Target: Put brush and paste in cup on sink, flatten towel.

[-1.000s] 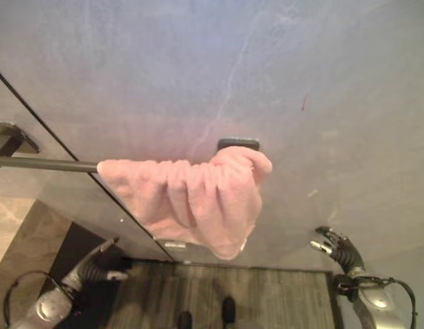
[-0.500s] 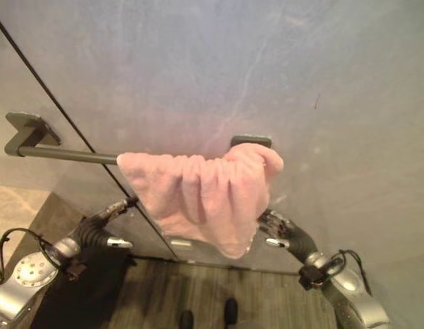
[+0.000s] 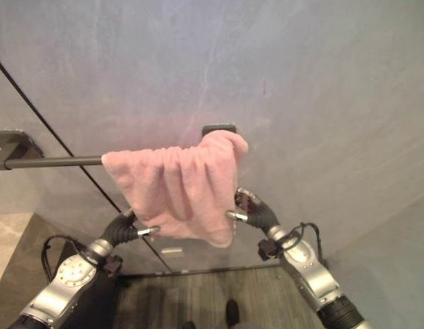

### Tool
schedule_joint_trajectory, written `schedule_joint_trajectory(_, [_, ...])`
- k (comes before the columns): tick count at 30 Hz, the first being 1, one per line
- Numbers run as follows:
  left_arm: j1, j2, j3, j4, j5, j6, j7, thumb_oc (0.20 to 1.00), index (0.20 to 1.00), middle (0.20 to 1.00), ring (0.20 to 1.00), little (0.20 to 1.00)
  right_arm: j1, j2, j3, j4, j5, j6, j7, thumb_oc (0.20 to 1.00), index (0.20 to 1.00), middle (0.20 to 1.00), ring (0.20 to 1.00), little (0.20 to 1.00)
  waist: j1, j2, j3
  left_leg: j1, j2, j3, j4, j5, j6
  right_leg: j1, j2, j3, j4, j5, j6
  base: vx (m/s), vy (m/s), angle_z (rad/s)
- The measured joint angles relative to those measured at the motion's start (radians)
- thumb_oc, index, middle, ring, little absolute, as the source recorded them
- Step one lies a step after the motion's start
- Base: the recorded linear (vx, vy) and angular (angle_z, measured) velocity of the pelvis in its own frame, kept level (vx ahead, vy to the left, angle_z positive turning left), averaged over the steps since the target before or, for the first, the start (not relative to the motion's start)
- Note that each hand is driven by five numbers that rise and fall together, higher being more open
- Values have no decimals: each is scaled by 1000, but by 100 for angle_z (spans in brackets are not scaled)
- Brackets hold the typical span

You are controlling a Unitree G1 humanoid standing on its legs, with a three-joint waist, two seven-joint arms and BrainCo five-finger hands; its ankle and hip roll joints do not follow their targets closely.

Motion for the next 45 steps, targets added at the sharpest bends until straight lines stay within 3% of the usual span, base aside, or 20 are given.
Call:
schedule_joint_trajectory(12, [83,-15,55,-50,41,4,13,200,200,200,200,200,74,-7,-37,-101,-30,1,-16,200,200,200,200,200,29,-16,-9,-11,7,-29,-1,0,0,2,4,-31,0,-8,-14,14,-20,7])
schedule_joint_trajectory(19, [178,-34,272,-383,13,-16,59,200,200,200,200,200,76,-98,-87,-456,-15,-45,2,200,200,200,200,200,38,-40,2,-12,11,-58,-5,-4,-7,15,6,-56,0,-20,-22,-3,-28,12])
schedule_joint_trajectory(24, [256,-55,345,-407,-9,-33,111,200,200,200,200,200,58,-103,-49,-515,23,-60,7,200,200,200,200,200,53,-49,10,-30,11,-86,-5,-7,-11,11,4,-82,0,-26,-28,-16,-26,13])
schedule_joint_trajectory(28, [291,-123,349,-341,-3,-35,133,200,200,200,200,200,-11,-88,34,-493,20,-60,4,200,200,200,200,200,87,-44,16,-36,11,-114,-5,-4,-15,15,2,-112,0,-36,-34,1,-20,23])
schedule_joint_trajectory(35, [244,-162,325,-206,-3,-25,181,200,200,200,200,200,-122,30,115,-295,-8,-24,-24,200,200,200,200,200,144,-38,35,-47,12,-144,2,3,-18,18,1,-145,0,-38,-39,-2,-1,16])
schedule_joint_trajectory(40, [138,-153,223,-54,9,-20,195,200,200,200,200,200,-129,53,115,-214,-99,-17,-47,200,200,200,200,200,142,-31,41,-45,8,-161,2,4,-19,25,-5,-159,0,-42,-38,-4,13,8])
schedule_joint_trajectory(45, [120,-152,210,-51,40,-15,199,200,200,200,200,200,-113,57,114,-219,-107,-16,-53,200,200,200,200,200,117,-28,43,-35,7,-158,1,4,-18,33,-6,-158,0,-42,-37,-7,1,-2])
